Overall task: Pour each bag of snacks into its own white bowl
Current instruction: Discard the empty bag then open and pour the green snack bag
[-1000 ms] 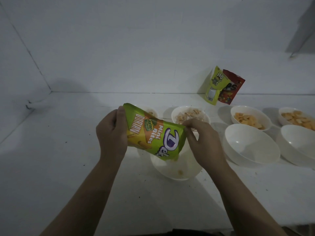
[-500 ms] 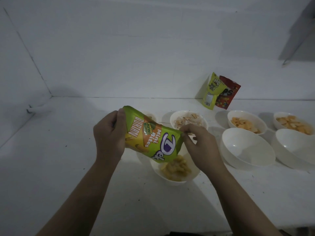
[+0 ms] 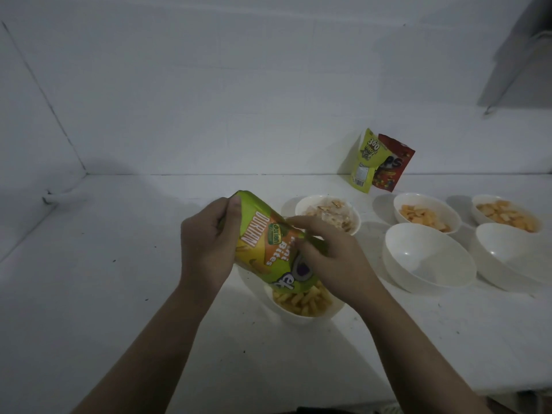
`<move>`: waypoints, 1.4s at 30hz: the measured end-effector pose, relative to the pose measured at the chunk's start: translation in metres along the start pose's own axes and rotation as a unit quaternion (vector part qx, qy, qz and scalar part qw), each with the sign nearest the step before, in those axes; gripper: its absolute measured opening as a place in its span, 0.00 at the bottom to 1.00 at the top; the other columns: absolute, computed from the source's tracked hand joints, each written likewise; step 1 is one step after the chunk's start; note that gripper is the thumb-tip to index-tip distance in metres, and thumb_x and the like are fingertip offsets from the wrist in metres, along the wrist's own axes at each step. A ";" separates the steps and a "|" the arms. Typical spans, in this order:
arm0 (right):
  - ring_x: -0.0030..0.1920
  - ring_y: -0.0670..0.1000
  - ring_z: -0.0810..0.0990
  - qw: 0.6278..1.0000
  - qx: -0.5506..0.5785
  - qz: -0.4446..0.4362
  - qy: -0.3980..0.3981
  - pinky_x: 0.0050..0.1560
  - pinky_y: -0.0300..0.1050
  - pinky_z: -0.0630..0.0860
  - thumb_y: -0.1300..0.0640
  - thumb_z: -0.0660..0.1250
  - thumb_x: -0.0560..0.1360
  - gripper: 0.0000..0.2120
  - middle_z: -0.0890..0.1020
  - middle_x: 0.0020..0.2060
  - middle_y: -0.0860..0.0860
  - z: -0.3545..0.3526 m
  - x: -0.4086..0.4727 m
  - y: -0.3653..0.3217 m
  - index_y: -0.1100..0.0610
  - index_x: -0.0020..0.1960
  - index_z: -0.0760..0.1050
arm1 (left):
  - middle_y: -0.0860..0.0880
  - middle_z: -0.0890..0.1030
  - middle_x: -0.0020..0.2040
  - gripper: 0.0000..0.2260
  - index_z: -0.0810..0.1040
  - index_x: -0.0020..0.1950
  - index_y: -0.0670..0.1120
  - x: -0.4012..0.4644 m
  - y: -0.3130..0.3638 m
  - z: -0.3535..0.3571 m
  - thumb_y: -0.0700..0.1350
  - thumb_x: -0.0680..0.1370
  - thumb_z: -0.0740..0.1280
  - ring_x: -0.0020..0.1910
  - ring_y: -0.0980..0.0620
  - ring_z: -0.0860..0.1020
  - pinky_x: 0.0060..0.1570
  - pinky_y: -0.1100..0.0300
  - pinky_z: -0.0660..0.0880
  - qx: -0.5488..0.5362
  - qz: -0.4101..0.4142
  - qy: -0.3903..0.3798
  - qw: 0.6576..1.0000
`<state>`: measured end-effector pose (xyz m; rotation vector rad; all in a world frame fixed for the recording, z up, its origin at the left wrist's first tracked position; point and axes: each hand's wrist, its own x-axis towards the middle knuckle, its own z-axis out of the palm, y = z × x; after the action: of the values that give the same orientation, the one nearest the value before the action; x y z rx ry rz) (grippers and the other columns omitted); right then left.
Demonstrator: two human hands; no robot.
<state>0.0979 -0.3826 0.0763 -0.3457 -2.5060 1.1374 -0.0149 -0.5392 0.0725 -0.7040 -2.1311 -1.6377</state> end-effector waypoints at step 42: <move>0.59 0.42 0.81 0.946 0.286 0.104 0.110 0.60 0.44 0.77 0.42 0.60 0.75 0.20 0.84 0.57 0.42 -0.014 -0.028 0.007 0.47 0.63 0.78 | 0.50 0.84 0.57 0.32 0.77 0.60 0.51 -0.008 0.000 0.041 0.64 0.62 0.77 0.57 0.51 0.82 0.49 0.60 0.79 -0.351 -0.174 -0.276 0.877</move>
<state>0.1295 -0.3786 0.0730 -0.5419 -1.8705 1.7341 -0.0079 -0.5012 0.0571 -1.1585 -2.0581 -2.7477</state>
